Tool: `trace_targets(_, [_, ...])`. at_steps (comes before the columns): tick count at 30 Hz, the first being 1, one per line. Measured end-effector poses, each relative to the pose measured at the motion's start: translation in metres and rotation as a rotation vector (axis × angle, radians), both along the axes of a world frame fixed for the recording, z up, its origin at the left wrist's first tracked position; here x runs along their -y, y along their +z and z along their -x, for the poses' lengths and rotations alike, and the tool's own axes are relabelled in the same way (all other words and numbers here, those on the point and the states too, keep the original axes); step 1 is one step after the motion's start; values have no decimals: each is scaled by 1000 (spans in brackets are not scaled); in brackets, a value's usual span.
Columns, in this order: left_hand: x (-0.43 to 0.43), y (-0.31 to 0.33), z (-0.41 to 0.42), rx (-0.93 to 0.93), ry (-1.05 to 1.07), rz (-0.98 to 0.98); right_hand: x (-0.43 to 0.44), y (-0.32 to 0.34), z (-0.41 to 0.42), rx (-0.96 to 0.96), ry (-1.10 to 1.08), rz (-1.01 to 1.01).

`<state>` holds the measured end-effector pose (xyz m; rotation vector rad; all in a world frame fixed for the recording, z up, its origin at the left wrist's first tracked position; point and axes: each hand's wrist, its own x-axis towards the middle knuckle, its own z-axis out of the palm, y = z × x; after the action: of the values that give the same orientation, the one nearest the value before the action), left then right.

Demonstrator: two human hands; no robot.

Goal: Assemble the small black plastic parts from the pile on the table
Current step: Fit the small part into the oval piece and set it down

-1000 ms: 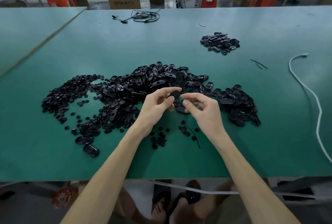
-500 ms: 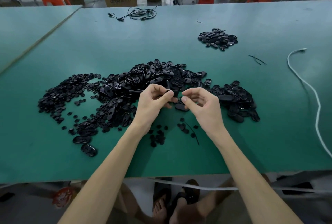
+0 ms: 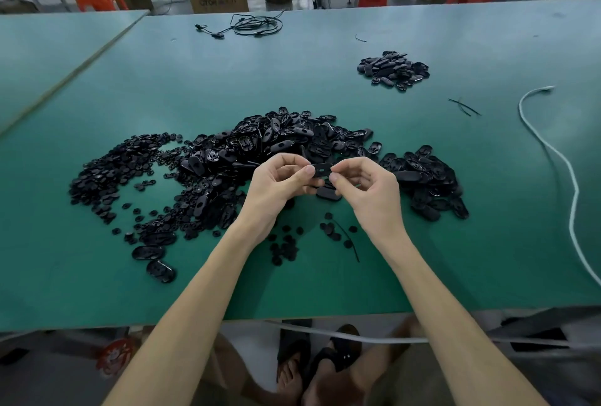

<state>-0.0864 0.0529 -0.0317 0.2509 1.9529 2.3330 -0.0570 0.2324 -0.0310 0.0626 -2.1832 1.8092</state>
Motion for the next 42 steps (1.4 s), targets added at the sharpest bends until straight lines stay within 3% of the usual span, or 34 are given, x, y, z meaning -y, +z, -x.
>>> trace_targets(9, [0, -3, 1, -45, -2, 50, 0, -3, 1, -6, -55, -68])
trace_targets(15, [-2, -5, 1, -80, 12, 98, 7, -7, -1, -112, -71, -271])
trace_targets(21, [-1, -5, 0, -106, -24, 120, 7, -8, -1, -132, -62, -325])
trace_targets(42, [0, -5, 0, -116, -53, 78, 6, -10, 0, -200, -102, -355])
